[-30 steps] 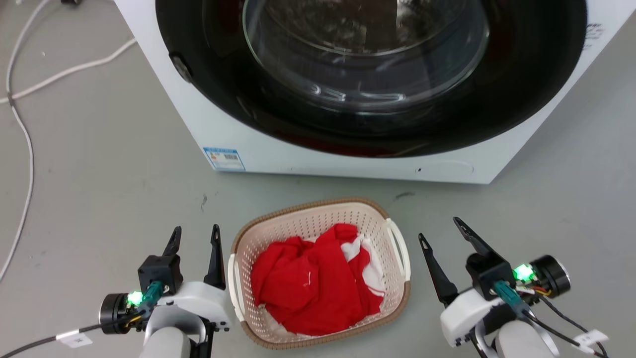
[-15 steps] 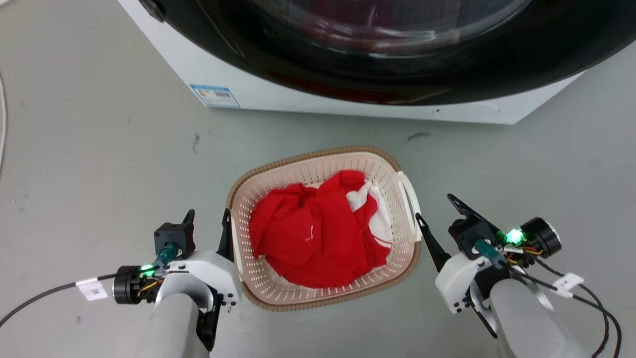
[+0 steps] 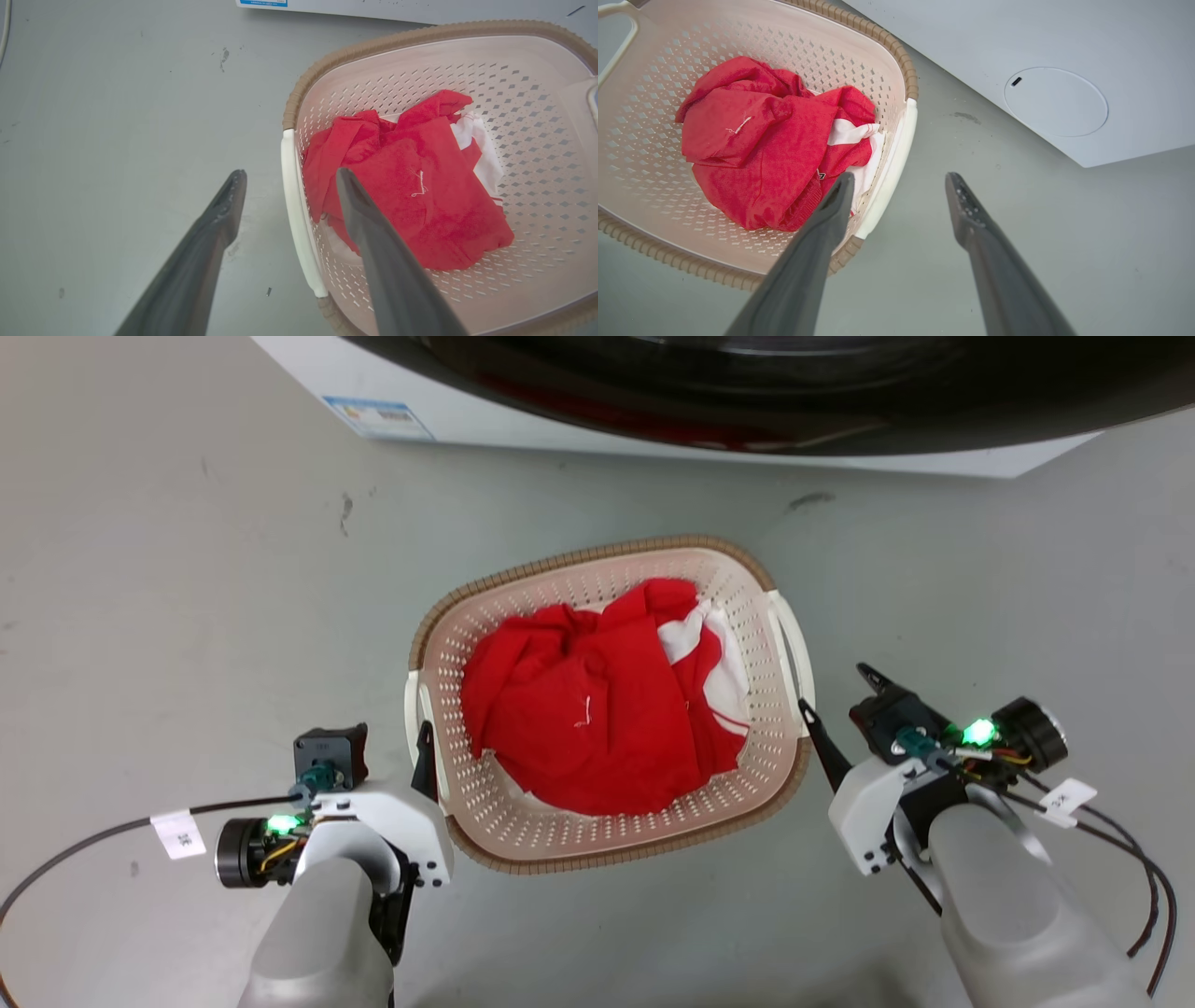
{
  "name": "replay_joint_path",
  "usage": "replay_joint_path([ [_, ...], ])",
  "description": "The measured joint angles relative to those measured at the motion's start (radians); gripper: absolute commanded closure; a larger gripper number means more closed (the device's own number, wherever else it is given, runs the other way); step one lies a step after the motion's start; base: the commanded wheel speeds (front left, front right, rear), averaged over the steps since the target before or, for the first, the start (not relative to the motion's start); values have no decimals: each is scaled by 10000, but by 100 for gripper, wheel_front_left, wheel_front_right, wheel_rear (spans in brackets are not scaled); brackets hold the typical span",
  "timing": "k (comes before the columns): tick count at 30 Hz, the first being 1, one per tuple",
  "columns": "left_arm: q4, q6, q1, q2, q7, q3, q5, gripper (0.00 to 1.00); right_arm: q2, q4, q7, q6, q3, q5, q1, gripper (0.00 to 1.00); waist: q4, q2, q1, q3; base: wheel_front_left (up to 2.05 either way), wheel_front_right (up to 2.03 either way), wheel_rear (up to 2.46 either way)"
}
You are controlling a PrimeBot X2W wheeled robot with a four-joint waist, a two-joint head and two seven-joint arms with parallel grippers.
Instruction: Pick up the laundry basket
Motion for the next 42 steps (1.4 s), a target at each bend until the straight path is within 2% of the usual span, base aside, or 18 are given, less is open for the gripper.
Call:
replay_joint_path([
  [14,690,-61,-776,0,0,82,-119,0,35,1540,0,0,-476,-546,-1307,0,142,0,0,1131,0,0,0],
  [33,1057,-96,-1430,-19,0,-324,-380,0,138,2437,-2,4,-1072,-1091,-2380,0,286,0,0,2151,0,0,0],
  [34,1095,-111,-1439,-17,0,-364,-416,0,142,2500,-2,4,-1118,-1135,-2411,6,290,0,0,2164,0,0,0],
  [35,1139,-150,-1452,-17,0,-405,-464,13,142,2554,-2,4,-1160,-1168,-2442,67,296,0,0,2176,0,0,0],
  [36,1112,-167,-1461,-19,0,-454,-476,62,142,2585,-2,6,-1206,-1208,-2476,100,306,0,0,2187,0,0,0],
  [37,1104,-184,-1484,-21,0,-487,-527,100,148,2638,-2,8,-1221,-1273,-2500,100,313,0,-1,2196,0,0,0],
  [42,1227,-251,-1565,-155,4,-671,-715,100,226,2696,-4,6,-1396,-1352,-2525,100,314,0,0,2123,0,0,0],
])
